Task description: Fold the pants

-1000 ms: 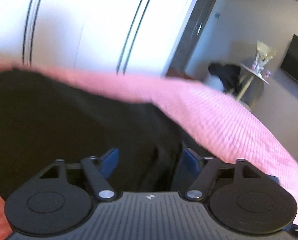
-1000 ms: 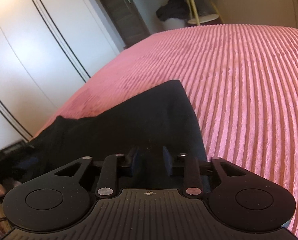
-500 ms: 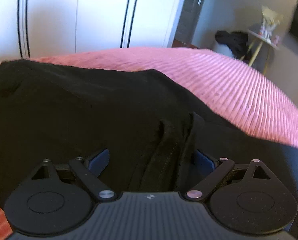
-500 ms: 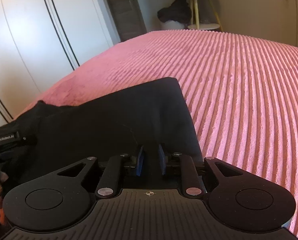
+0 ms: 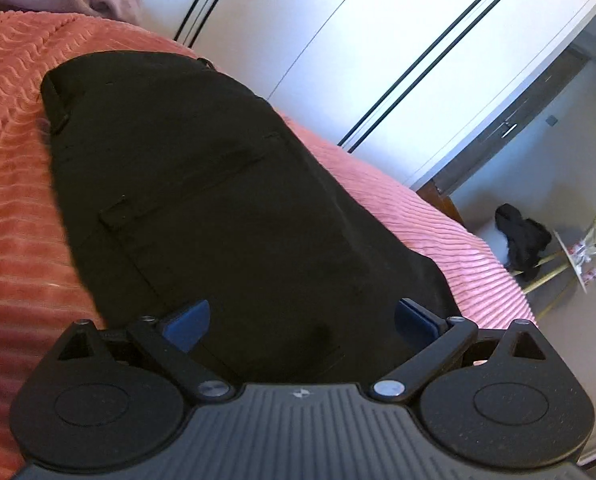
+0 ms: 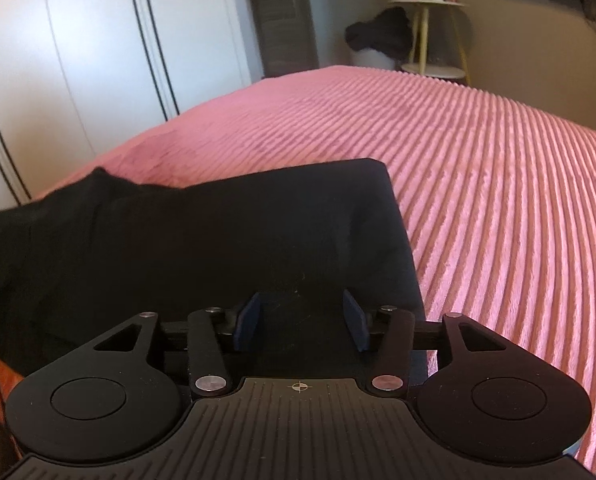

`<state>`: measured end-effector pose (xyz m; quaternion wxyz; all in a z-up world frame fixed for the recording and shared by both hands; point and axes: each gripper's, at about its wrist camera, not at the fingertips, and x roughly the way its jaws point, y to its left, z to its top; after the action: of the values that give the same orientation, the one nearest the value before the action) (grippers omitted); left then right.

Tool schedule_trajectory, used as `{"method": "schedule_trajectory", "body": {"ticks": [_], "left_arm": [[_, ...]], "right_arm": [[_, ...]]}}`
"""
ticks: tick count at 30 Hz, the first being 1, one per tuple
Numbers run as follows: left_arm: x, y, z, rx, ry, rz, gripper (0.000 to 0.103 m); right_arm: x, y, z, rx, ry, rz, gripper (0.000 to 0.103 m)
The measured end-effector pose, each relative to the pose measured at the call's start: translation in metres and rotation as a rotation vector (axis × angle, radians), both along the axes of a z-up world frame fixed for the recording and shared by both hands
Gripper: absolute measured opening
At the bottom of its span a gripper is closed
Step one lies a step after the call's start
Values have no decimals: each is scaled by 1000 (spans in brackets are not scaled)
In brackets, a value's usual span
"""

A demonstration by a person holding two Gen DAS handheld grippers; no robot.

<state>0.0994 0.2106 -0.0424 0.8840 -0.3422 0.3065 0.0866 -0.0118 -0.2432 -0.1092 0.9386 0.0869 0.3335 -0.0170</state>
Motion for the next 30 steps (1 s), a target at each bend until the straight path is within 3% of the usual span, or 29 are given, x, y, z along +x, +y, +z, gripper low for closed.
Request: {"method": "schedule_trajectory", "body": {"ticks": [3,19,22,25,28,30], "left_arm": [[3,5,4,32,7,-13,99],[-2,20,-1,1,28,-6,99],[-5,22,3,-21,19,-69,99],[3,15,0,-82,19,-200,99],[7,0,4,-53,-4,-318,99],[2,6,10,-26,-35,-257,99]], "right_arm": [[0,-2,0,9,0,-2,53],[0,6,-3,-34,-5,25,60],[0,7,-3,-40,-7,24,60],[0,5,-3,-31,-10,19,60],[-1,5,-3,-34,-13,18,58],[-1,5,-3,-36,-12,21,58]]}}
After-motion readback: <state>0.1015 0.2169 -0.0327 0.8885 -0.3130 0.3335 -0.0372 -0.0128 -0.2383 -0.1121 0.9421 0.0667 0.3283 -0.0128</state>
